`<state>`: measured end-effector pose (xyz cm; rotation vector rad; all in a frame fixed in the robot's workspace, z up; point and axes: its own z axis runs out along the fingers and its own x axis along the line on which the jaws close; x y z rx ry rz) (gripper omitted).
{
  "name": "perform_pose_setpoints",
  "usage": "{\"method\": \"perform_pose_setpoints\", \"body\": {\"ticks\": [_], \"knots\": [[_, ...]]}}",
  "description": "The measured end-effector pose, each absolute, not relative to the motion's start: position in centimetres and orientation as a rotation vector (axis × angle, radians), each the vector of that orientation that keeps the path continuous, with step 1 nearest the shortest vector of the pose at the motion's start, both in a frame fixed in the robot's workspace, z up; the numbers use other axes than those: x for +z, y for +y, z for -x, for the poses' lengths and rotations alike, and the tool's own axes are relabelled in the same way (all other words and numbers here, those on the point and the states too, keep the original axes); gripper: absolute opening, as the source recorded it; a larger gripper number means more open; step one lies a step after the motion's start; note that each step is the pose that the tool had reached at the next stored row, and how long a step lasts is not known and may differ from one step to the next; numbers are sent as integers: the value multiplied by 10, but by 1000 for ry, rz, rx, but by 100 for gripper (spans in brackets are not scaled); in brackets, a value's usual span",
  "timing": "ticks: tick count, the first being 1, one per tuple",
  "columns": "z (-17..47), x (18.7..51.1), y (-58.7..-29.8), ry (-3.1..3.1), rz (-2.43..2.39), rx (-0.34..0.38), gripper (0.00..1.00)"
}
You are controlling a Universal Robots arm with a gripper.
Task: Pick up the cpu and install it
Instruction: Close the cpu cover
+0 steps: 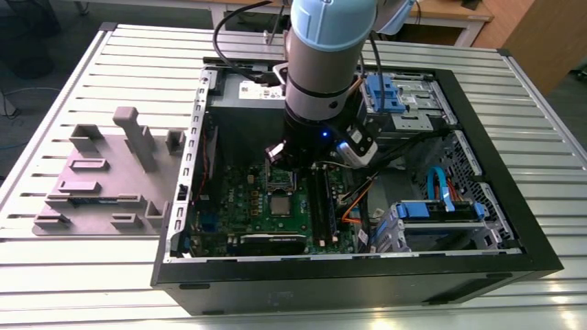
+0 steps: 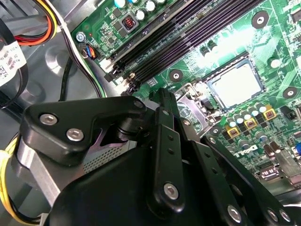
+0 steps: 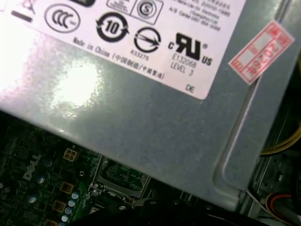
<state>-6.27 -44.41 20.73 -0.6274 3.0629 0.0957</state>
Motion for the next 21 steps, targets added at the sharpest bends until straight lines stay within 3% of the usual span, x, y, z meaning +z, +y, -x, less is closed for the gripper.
{"method": "perform_pose_setpoints", "body": {"ticks": [21], "knots": [[63,204,-444,3063,627,96,11]]}}
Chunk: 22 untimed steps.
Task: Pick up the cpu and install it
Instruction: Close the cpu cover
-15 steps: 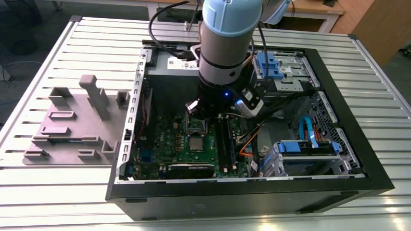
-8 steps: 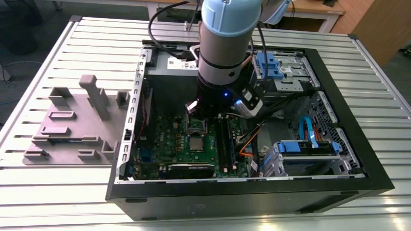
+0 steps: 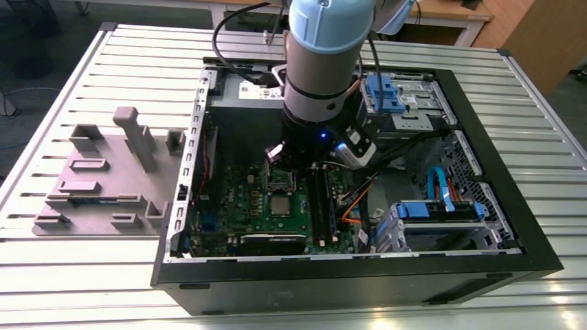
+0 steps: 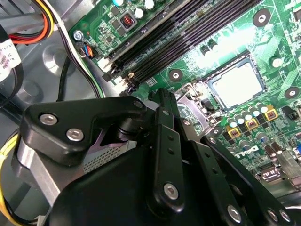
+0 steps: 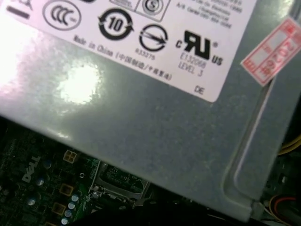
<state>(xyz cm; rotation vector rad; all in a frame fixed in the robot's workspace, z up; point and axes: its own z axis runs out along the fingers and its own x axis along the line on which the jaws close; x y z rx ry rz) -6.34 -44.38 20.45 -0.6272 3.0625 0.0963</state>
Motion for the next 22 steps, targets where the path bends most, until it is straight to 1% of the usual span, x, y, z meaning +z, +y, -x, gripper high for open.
{"method": "perform_pose_setpoints", "body": {"ticks": [22], "knots": [[66,204,-444,3056,626,97,11]]}}
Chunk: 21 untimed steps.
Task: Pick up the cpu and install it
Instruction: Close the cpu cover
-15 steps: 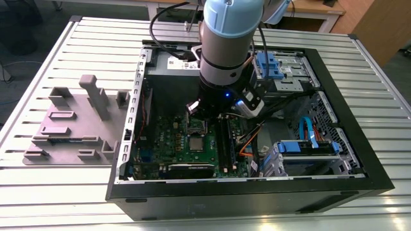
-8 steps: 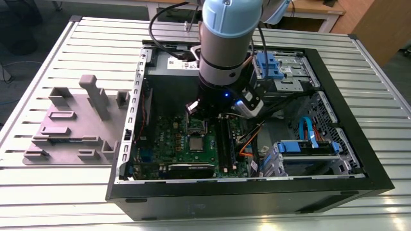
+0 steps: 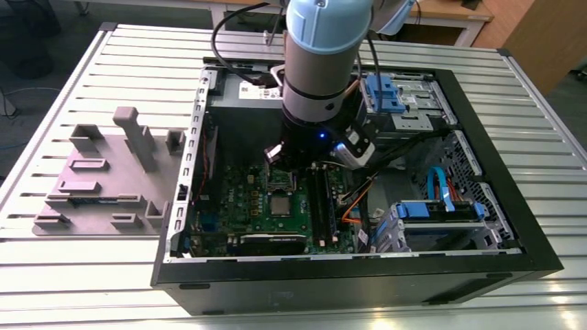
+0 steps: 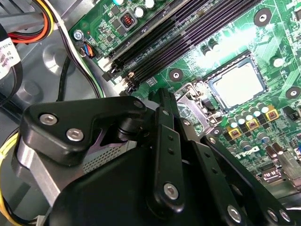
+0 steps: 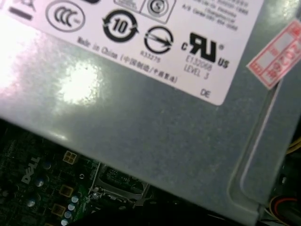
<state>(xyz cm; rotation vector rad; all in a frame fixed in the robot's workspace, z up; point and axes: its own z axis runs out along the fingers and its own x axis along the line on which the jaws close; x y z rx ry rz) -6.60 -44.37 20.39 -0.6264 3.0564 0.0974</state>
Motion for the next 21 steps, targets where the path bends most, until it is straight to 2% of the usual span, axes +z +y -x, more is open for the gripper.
{"method": "perform_pose_setpoints", "body": {"ticks": [21], "knots": [[64,209,-445,3051,649,97,11]]}}
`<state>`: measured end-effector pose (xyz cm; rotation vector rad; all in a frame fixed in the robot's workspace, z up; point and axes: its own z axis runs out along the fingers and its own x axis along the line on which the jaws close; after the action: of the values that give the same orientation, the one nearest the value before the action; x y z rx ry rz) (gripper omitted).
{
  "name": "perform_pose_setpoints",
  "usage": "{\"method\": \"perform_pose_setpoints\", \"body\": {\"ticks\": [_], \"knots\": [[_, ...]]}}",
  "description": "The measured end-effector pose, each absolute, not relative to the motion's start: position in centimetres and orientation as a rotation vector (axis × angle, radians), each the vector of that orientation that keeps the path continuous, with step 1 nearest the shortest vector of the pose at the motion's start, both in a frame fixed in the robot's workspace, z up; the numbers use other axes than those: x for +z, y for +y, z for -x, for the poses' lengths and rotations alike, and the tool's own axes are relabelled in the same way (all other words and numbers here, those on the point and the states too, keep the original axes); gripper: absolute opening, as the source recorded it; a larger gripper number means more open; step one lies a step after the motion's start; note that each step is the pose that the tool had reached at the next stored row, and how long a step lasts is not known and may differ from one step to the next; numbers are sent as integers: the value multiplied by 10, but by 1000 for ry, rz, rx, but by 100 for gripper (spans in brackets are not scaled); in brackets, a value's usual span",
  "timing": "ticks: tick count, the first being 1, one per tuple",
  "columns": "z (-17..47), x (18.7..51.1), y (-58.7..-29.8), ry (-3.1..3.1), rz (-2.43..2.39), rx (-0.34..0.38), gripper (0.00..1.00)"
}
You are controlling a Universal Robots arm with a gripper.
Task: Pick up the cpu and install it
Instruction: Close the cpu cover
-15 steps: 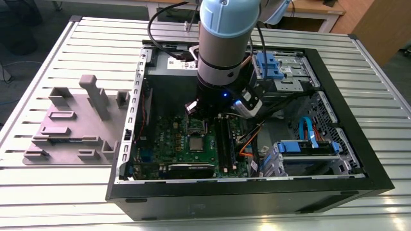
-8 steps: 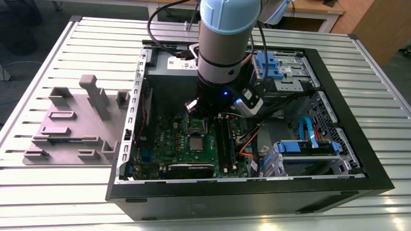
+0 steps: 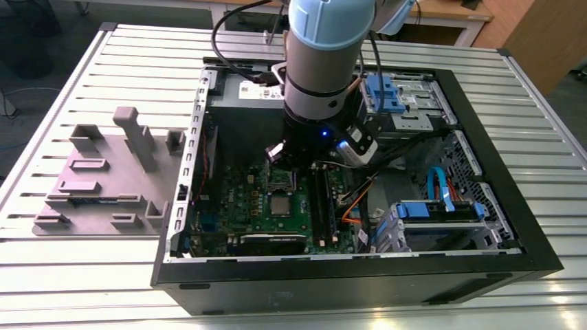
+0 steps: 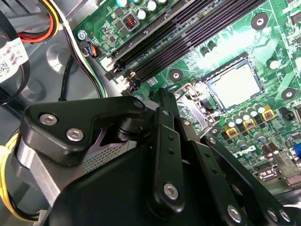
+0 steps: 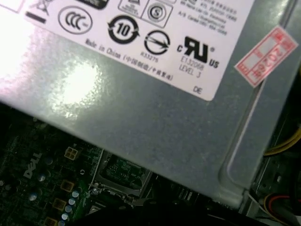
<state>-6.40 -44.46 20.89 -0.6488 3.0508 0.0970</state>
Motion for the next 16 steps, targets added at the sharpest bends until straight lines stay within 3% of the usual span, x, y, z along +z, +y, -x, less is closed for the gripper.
{"method": "perform_pose_setpoints", "body": {"ticks": [16], "knots": [[67,206,-439,3051,649,98,11]]}}
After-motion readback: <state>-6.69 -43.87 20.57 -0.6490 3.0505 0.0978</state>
